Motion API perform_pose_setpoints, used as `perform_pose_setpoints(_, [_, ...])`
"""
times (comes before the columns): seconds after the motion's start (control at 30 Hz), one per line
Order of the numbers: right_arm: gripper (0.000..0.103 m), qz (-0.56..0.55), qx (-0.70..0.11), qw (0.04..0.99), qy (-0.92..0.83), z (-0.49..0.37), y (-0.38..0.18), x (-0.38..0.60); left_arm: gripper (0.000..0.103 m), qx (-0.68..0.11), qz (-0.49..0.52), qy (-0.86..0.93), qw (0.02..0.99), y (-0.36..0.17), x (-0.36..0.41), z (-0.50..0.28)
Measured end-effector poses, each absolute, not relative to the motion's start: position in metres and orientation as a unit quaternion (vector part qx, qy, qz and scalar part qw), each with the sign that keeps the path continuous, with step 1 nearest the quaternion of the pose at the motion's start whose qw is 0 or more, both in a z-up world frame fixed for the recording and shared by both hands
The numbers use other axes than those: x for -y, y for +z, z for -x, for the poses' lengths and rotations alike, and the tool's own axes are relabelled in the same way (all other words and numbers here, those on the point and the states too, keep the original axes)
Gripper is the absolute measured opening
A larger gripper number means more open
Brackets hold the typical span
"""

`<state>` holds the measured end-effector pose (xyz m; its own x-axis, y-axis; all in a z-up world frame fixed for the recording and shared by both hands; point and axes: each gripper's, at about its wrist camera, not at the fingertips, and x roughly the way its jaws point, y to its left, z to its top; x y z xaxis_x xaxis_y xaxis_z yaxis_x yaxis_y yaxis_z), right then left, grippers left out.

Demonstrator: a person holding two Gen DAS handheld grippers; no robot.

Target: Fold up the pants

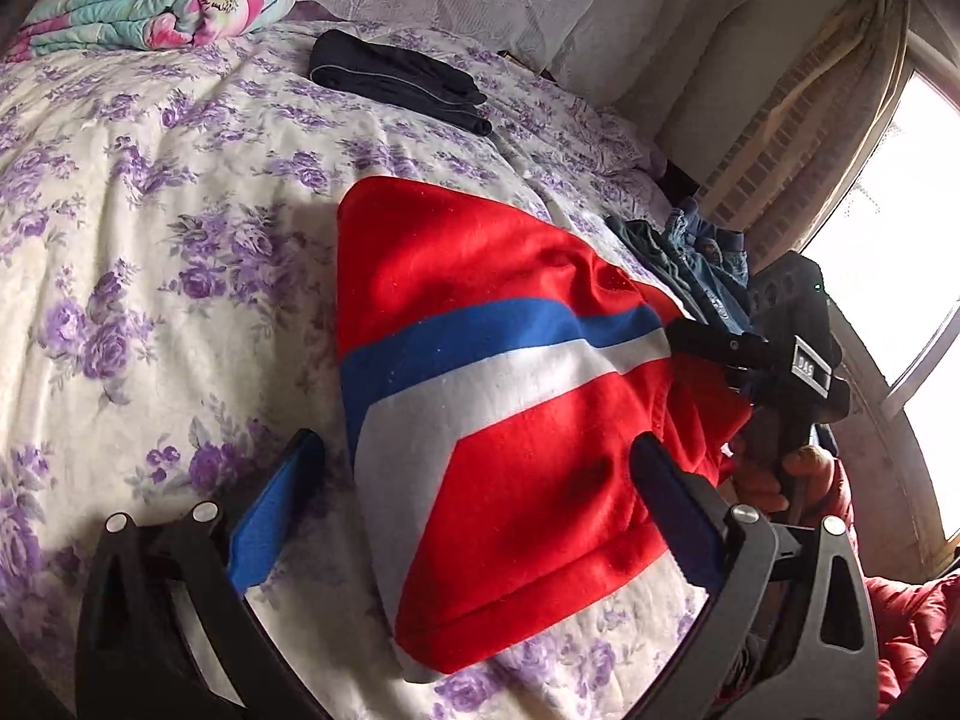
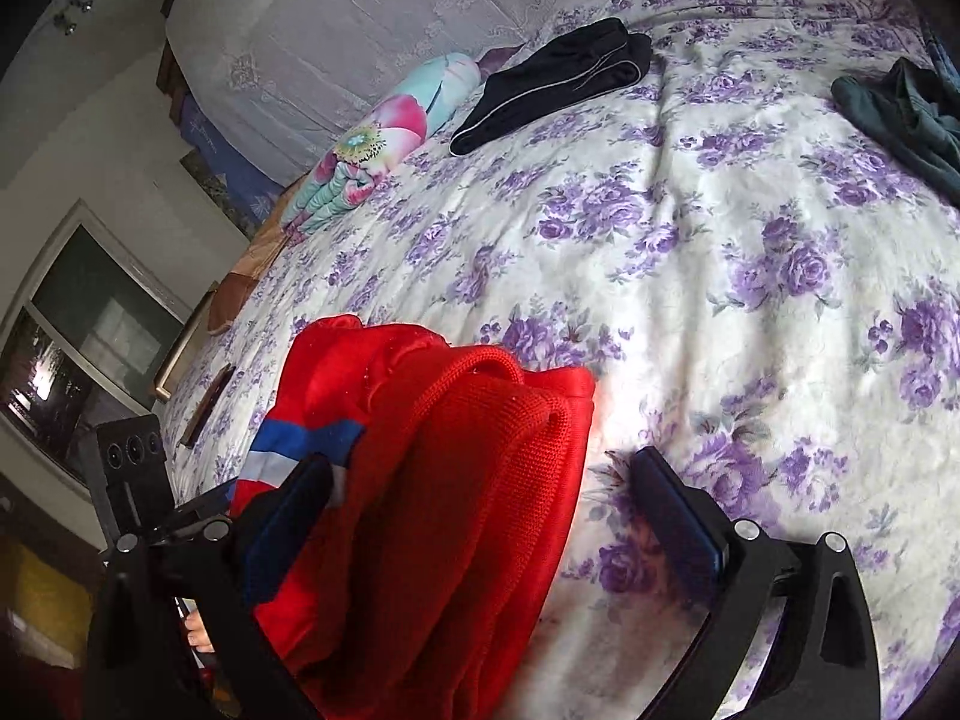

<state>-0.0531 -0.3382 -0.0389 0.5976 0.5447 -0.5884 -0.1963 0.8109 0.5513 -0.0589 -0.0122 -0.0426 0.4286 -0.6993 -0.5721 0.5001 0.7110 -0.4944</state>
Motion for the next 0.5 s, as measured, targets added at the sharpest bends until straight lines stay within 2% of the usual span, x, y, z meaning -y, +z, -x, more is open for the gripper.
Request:
perform_pose_setpoints(0.33, [0.100,-0.234,-0.389,0.852,0.261,0.046,-0.037,0.330,0.098,-0.403,0.160,-0.424,0.795,-0.045,0.019,0.061])
perform_pose_setpoints(0.4, [0.096,-0.253,-0.383,0.845,0.274,0.044,-0.038,0.334,0.098,-0.409,0.178,-0.426,0.787,-0.044,0.017,0.057])
perform_pose_setpoints(0.5, [0.084,-0.282,-0.373,0.838,0.282,0.047,-0.041,0.343,0.098,-0.410,0.183,-0.426,0.786,-0.045,0.016,0.060])
